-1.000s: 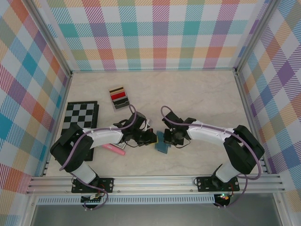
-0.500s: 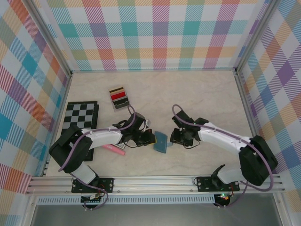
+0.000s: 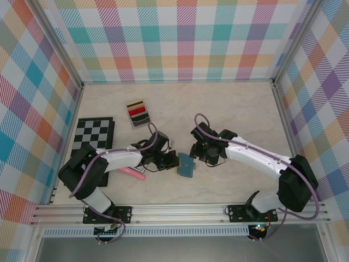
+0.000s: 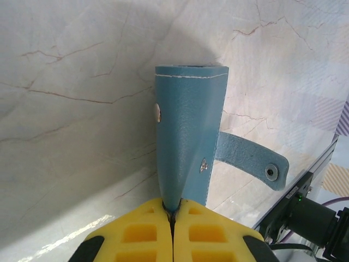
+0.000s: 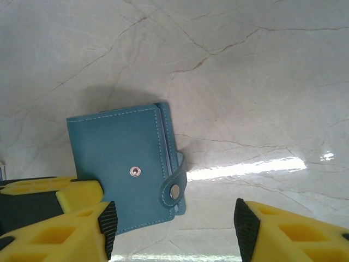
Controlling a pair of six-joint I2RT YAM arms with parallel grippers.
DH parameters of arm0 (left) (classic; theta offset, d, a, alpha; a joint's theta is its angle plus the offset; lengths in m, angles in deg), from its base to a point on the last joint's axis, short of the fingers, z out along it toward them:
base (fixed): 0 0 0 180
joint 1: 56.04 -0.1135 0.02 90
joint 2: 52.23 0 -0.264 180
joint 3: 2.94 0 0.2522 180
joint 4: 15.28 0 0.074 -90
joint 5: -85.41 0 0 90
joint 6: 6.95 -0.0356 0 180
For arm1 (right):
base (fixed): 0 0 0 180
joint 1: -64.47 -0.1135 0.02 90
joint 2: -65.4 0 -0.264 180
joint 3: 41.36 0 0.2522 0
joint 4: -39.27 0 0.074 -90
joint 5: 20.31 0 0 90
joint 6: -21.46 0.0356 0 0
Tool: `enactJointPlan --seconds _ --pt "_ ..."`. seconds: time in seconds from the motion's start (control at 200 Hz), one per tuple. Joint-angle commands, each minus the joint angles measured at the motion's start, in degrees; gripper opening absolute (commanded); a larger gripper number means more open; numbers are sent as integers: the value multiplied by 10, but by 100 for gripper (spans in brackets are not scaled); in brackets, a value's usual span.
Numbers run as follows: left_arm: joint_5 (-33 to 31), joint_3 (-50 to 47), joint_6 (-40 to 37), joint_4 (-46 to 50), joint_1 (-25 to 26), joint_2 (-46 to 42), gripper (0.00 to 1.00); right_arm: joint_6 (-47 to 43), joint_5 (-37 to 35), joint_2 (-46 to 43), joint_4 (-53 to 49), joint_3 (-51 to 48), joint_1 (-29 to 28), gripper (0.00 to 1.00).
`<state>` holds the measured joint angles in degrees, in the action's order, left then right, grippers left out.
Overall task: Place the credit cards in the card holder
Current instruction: Place the card holder at the bottom-center of the table.
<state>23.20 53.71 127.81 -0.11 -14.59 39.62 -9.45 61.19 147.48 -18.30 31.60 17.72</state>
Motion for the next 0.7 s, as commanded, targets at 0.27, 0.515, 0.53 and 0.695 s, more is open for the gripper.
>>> enactJointPlan --seconds 0.27,0.515,0.53,0.695 --pt "-23 10 -9 27 -4 10 1 19 26 71 35 -1 -20 63" --pt "-31 11 -8 35 -4 9 3 -16 48 93 37 -25 -17 62" --pt "-31 11 -9 35 -4 8 3 -17 47 93 35 -28 -16 62" --pt "-40 9 -12 44 -4 8 3 -32 39 77 26 -82 4 52"
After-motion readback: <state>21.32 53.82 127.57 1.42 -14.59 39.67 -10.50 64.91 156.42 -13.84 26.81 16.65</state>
